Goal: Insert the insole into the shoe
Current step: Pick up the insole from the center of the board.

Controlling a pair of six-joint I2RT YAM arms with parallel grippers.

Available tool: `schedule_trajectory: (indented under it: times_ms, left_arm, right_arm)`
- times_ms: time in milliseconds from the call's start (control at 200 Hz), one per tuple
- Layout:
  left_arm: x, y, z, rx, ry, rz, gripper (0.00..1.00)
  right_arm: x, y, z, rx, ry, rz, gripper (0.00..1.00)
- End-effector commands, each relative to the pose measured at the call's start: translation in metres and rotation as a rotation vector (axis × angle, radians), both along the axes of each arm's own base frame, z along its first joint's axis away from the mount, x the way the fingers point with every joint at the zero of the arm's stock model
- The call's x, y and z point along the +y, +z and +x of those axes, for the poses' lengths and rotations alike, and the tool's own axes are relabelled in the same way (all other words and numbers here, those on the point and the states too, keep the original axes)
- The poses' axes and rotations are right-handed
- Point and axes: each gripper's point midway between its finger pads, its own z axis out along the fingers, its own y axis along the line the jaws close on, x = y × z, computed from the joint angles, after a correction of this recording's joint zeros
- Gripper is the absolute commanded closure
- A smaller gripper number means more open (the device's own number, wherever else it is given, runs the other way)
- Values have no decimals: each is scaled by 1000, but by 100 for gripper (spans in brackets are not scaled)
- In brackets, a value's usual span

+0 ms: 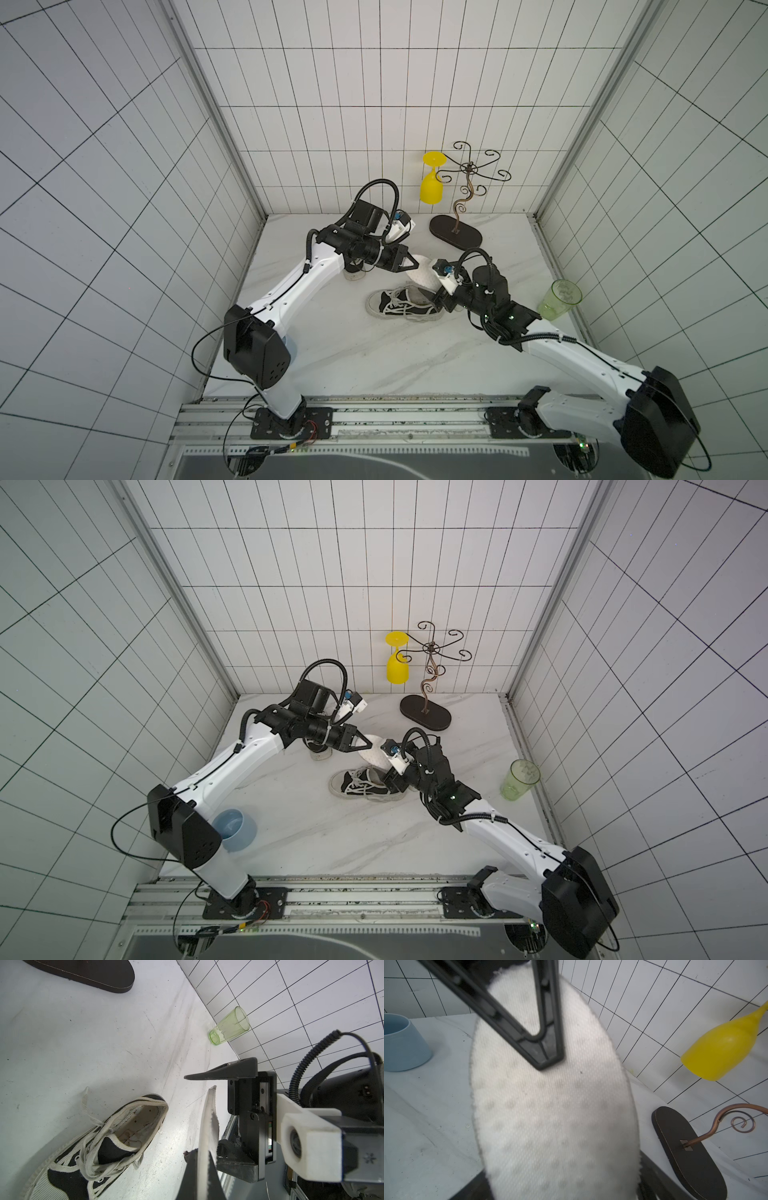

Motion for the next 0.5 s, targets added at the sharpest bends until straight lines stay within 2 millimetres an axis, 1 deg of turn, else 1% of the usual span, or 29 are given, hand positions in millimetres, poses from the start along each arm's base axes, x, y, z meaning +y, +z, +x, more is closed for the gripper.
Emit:
schedule_trajectory:
  times_ms: [0,195,400,500]
  left_arm:
    - [3,7,-5,-46,-15,-4,100]
    - [8,-3,3,-39,17,38,100]
    - [5,-3,4,-40,9,31,100]
    - [6,-7,5,-40,14,43,100]
  right_arm:
    - [7,10,-1,-10,30,6,17]
    - [5,15,-3,-15,25,19,26]
    - [6,6,-6,12,37,3,41]
    - [6,8,-6,14,37,10,44]
